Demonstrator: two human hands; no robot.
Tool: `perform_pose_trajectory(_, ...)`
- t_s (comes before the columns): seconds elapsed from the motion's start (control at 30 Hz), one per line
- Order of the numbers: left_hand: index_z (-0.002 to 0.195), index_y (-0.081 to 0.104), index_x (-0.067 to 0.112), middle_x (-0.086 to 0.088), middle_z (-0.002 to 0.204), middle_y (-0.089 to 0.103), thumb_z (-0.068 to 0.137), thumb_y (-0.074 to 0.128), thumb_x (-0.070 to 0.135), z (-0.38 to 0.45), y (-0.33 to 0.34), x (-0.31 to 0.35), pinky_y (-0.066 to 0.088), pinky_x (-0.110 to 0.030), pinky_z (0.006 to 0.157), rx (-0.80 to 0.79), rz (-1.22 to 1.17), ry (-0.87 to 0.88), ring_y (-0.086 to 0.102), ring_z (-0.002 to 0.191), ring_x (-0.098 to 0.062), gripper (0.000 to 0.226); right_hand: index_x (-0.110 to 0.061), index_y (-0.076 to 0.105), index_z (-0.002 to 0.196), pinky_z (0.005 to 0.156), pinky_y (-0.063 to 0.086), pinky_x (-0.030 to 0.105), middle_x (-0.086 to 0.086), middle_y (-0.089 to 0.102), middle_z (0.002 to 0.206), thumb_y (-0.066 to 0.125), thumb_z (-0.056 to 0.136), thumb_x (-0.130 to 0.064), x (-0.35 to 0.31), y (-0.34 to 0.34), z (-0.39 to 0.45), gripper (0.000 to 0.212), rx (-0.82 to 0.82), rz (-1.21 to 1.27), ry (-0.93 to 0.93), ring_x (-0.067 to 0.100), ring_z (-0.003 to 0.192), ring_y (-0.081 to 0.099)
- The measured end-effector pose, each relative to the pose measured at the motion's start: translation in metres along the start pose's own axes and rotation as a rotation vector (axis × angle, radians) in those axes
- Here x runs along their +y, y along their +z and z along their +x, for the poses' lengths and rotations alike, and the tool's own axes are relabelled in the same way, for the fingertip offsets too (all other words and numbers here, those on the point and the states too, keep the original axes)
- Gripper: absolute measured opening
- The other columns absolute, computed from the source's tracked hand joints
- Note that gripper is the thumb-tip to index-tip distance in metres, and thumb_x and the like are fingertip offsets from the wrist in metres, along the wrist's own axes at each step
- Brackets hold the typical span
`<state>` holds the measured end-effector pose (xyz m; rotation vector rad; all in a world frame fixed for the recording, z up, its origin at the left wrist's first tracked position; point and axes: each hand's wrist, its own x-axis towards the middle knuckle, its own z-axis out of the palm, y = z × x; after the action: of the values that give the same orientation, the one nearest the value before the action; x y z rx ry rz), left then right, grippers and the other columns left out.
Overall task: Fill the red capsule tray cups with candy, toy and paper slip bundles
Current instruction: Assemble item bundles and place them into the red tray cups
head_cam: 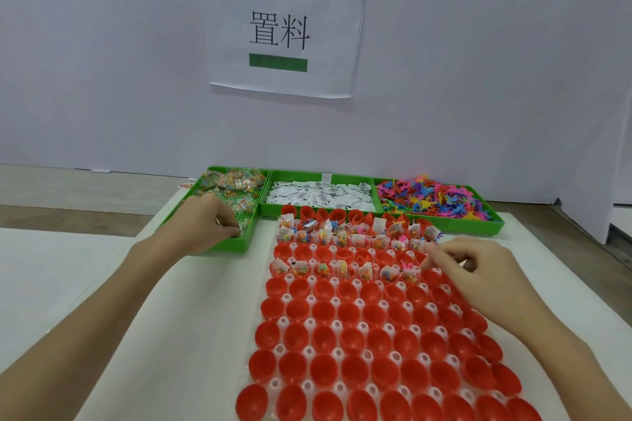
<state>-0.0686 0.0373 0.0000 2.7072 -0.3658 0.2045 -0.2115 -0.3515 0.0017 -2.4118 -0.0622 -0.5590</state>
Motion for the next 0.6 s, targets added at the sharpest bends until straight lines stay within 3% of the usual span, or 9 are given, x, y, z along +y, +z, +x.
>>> perform_pose_trajectory(0.07,0.083,0.078,0.019,0.005,0.076,0.07,0.091,0.076,0.027,0.001,0.0,0.001,0.044,-0.022,0.063,-0.025,0.007,0.002,0.058,0.066,-0.007,0.012,-0.035,0.076,0.065,0.059,0.041,0.006,-0.021,0.071,0.075,0.065,0.094,-0.039,0.0,-0.002,0.0,0.032,0.012,0.002,0.006,-0.008,0.054,0.055)
perform_pose_trajectory(0.17,0.07,0.067,0.008,-0.001,0.062,0.056,0.099,0.064,0.039,-0.001,0.0,0.002,0.032,-0.03,0.056,-0.15,0.053,0.037,0.042,0.053,-0.015,0.042,-0.034,0.077,0.065,0.059,0.041,0.006,-0.023,0.071,0.077,0.066,0.094,-0.038,0.001,-0.003,0.0,0.031,0.023,0.007,0.008,-0.009,0.054,0.054)
perform_pose_trajectory(0.3,0.097,0.077,0.027,0.018,0.076,0.061,0.089,0.076,0.037,-0.01,-0.007,0.001,0.035,-0.013,0.057,-0.17,0.146,0.144,0.052,0.066,0.0,0.013,-0.034,0.077,0.066,0.061,0.042,0.007,-0.023,0.071,0.078,0.065,0.095,-0.038,0.002,-0.003,0.0,0.031,0.03,0.021,0.014,-0.006,0.06,0.057)
perform_pose_trajectory(0.4,0.088,0.071,0.032,0.016,0.083,0.06,0.084,0.083,0.033,-0.016,-0.006,-0.004,0.036,-0.014,0.062,-0.061,0.133,0.189,0.053,0.072,-0.001,0.012,-0.034,0.076,0.065,0.061,0.042,0.007,-0.022,0.071,0.077,0.065,0.095,-0.038,0.002,-0.002,0.0,0.032,0.029,0.019,0.009,-0.005,0.06,0.057)
perform_pose_trajectory(0.47,0.083,0.07,0.028,0.014,0.084,0.059,0.081,0.086,0.031,-0.019,-0.003,-0.005,0.034,-0.012,0.063,-0.016,0.104,0.201,0.051,0.073,0.001,0.016,-0.035,0.076,0.065,0.061,0.042,0.007,-0.021,0.071,0.077,0.065,0.094,-0.038,0.002,-0.001,0.0,0.032,0.025,0.027,0.013,-0.006,0.059,0.057)
perform_pose_trajectory(0.6,0.097,0.081,0.019,0.013,0.088,0.065,0.086,0.081,0.017,-0.026,-0.004,-0.007,0.037,-0.008,0.068,0.005,0.031,0.207,0.055,0.077,0.002,0.011,-0.036,0.076,0.065,0.062,0.044,0.011,-0.022,0.072,0.079,0.065,0.095,-0.038,0.0,-0.003,0.0,0.032,0.027,0.05,0.025,-0.003,0.066,0.06)
